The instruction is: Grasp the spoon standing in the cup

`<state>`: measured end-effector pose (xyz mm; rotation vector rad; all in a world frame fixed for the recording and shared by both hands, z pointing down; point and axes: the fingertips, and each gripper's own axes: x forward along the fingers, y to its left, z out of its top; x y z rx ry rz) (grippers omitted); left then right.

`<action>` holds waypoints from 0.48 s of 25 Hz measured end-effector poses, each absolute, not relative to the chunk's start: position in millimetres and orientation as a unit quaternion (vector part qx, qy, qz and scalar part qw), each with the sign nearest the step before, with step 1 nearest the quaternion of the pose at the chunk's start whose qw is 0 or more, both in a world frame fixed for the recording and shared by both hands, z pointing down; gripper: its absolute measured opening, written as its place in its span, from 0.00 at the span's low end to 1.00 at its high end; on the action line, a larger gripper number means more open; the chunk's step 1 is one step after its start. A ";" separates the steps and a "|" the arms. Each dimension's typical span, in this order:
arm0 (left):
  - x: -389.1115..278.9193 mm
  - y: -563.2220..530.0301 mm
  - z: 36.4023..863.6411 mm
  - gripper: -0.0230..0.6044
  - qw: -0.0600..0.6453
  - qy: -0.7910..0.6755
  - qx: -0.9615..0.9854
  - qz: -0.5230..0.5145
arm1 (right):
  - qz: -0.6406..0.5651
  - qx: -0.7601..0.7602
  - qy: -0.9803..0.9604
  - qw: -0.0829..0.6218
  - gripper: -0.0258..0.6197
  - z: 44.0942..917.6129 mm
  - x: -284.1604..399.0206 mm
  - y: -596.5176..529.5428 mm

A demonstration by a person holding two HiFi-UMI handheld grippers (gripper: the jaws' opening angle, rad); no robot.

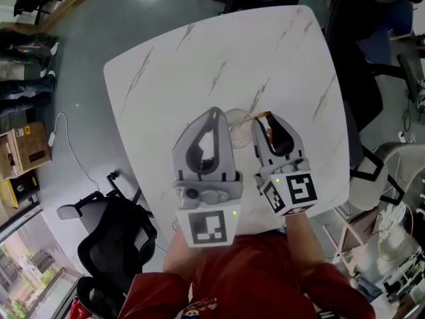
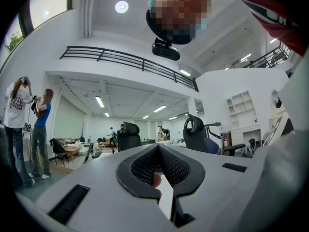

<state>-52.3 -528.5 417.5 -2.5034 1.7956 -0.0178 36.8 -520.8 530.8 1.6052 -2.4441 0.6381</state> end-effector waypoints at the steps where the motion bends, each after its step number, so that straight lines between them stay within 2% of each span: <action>1: -53.1 -528.3 417.8 0.05 0.030 0.583 -0.812 -0.006 | 0.213 0.536 -0.814 0.074 0.19 531.9 36.6 -521.9; 7: -55.2 -527.6 420.5 0.05 0.028 0.584 -0.812 -0.007 | 0.210 0.540 -0.811 0.080 0.18 537.0 37.9 -527.4; 12: -56.2 -528.9 420.3 0.05 0.026 0.586 -0.810 -0.005 | 0.209 0.546 -0.807 0.084 0.13 539.3 41.7 -528.5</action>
